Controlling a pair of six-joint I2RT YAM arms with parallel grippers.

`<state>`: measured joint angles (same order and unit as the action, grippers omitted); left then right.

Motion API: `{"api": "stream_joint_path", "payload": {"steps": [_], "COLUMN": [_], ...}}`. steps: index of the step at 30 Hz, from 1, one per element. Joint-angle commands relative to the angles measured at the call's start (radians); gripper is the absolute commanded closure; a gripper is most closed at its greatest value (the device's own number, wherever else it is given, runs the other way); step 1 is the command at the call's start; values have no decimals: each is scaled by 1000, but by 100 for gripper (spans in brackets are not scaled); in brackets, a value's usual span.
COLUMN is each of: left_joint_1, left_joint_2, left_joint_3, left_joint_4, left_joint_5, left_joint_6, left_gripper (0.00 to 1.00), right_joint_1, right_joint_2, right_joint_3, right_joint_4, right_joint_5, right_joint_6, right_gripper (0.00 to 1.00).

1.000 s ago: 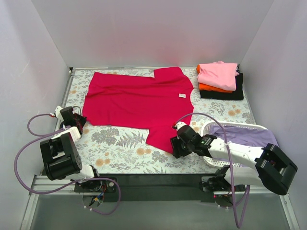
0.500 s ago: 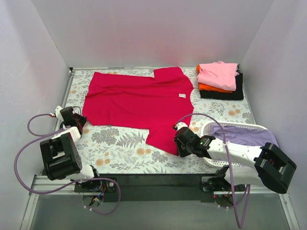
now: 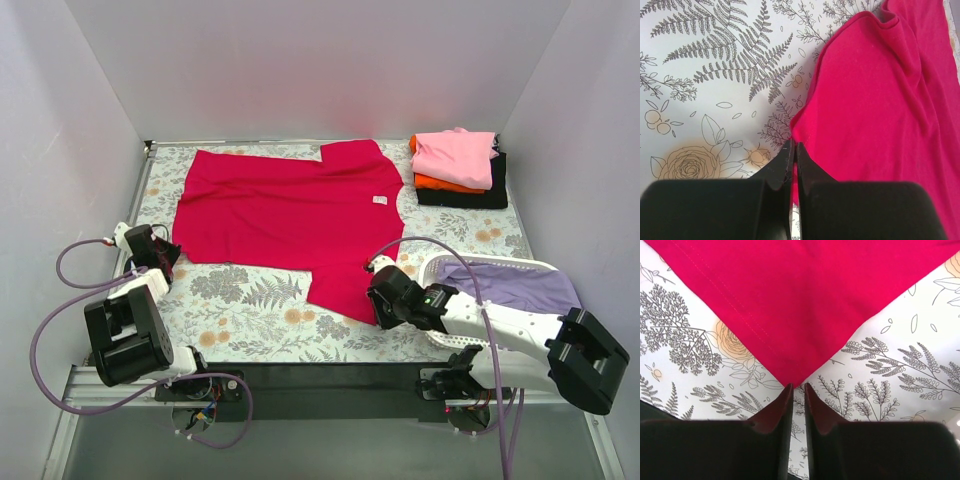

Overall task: Fold and stack the t-shirts
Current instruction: Fold the tshirt

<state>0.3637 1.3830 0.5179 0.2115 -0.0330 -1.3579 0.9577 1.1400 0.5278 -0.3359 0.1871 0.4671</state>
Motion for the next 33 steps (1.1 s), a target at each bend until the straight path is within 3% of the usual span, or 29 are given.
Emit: {"api": "stream_joint_path", "payload": {"steps": [1, 4, 8, 33], "left_joint_1": [3, 1, 3, 1], "left_joint_2": [-36, -35, -24, -16], "left_joint_3": [-10, -7, -2, 2], "left_joint_4": [9, 11, 12, 14], "left_joint_5": [13, 22, 30, 31], "left_joint_6": [13, 13, 11, 14], "left_gripper": [100, 100, 100, 100], "right_joint_1": [7, 7, 7, 116], "right_joint_2": [-28, -46, -52, 194], "right_joint_3": [17, 6, -11, 80], "right_joint_4": [-23, -14, 8, -8], "right_joint_5": [-5, -2, -6, 158], "right_joint_6": [5, 19, 27, 19], "right_gripper": [86, 63, 52, 51]}}
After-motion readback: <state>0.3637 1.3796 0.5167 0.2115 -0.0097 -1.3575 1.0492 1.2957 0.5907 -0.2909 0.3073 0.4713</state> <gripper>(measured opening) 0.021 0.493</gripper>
